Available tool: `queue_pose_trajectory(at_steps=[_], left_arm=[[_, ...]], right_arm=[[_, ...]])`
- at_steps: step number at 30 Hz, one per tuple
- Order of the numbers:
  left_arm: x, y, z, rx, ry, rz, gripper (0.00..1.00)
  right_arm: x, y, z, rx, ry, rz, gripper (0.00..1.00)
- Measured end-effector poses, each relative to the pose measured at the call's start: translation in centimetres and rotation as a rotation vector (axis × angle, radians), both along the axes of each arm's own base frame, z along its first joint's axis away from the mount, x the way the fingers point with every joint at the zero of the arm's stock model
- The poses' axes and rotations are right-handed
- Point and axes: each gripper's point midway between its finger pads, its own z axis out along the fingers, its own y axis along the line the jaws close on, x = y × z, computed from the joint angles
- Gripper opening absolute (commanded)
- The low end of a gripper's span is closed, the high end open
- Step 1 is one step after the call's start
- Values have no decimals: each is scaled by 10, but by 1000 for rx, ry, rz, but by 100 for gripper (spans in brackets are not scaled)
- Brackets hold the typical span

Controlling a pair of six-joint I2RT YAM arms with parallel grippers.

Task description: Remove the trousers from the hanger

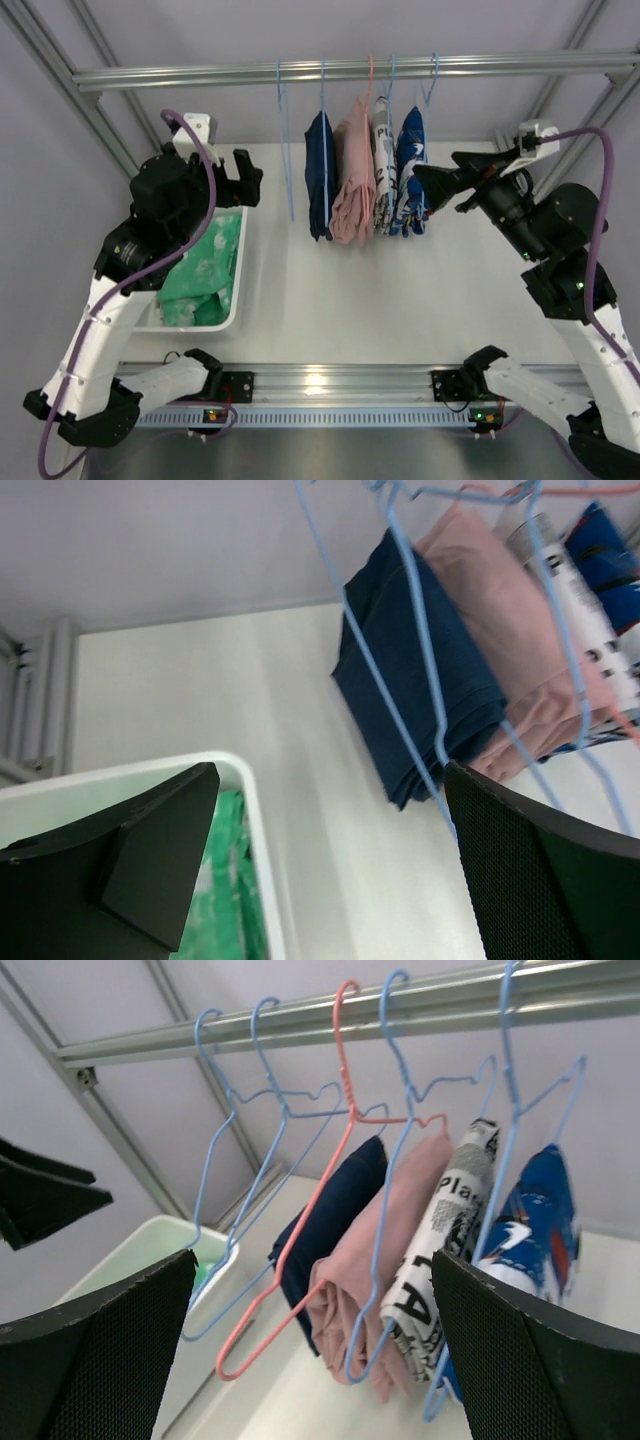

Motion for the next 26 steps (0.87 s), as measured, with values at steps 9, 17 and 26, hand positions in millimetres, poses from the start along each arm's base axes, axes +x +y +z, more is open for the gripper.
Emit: queue_pose_trajectory(at_steps=[9,17,26], left_arm=[[-17,60,-78,282,86,155,99],[-44,117,-86,330,63,302,99],[-53,140,-76,303,28,391,99]], right_arm=[[-16,-57,-36,-152,-68,-213,99],[-6,-97,-90,-274,3,-388,99],[-17,-118,-85,-254,-29,-459,99]])
